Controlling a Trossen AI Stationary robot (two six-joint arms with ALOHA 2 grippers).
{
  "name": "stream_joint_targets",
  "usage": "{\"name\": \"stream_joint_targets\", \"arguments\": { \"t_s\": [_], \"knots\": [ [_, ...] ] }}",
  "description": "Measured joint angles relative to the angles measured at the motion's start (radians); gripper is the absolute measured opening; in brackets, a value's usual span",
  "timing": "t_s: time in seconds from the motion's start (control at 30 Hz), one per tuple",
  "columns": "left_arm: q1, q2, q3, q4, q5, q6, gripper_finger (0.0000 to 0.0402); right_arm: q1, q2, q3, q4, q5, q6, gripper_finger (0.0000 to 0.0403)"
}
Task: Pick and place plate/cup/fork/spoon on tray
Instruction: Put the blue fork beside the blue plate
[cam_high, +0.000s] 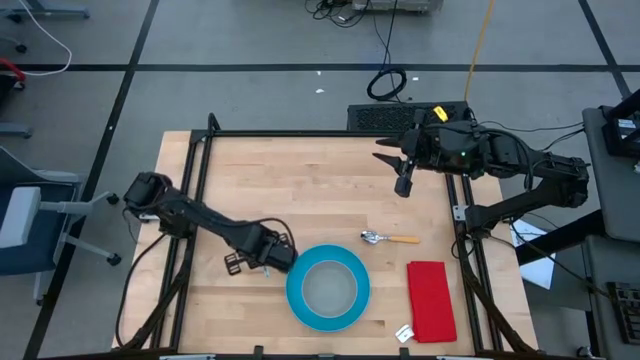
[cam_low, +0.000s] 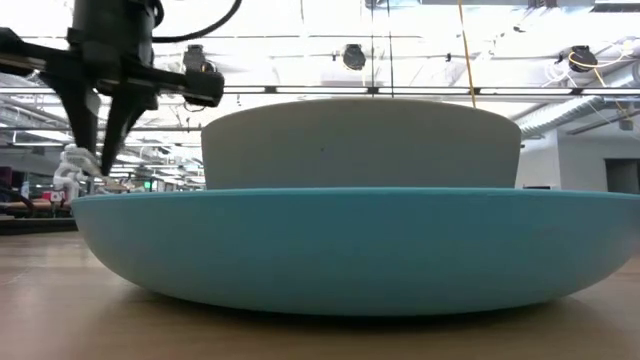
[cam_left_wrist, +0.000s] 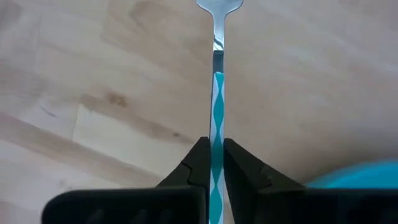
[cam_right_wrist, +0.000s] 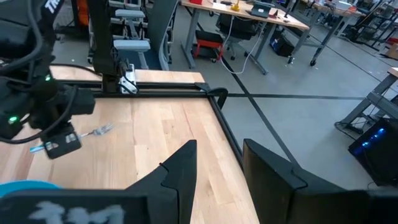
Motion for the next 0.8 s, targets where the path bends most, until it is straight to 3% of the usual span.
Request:
{"name": "stream_joint_targets", "arguments": {
  "t_s": [0.2, 0.47, 0.8],
  "knots": [
    [-0.044, 0.001, 0.0, 0.015, -0.004, 0.022, 0.0011, 0.0, 0.0, 0.0, 0.014, 0.0, 0.002, 0.012],
    [-0.085, 0.064, 0.0, 0.079, -0.004, 0.075, 0.0034, 0.0, 0.0, 0.0, 0.017, 0.0, 0.022, 0.012],
    [-0.133, 0.122, 0.0, 0.183, -0.012, 0.088, 0.0019, 0.0, 0.0, 0.0, 0.017, 0.0, 0.025, 0.012]
  ]
}}
